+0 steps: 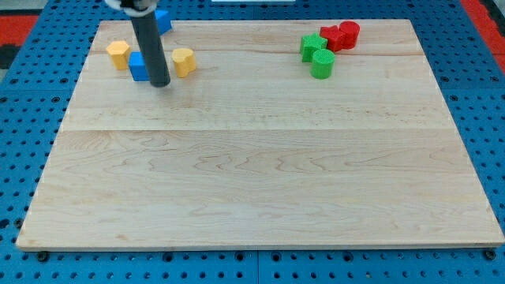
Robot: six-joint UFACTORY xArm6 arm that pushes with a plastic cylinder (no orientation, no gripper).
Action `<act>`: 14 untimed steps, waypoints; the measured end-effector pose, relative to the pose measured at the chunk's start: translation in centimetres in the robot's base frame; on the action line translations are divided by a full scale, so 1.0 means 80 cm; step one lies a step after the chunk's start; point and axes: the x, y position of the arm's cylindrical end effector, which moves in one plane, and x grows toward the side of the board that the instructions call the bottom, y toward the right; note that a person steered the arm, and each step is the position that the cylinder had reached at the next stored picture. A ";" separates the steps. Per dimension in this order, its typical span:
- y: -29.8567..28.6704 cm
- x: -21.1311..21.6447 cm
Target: Push the yellow hexagon towards the bottom of the board
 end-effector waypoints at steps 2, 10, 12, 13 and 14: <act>-0.055 0.043; 0.035 -0.118; 0.048 -0.044; 0.037 -0.014; -0.007 0.017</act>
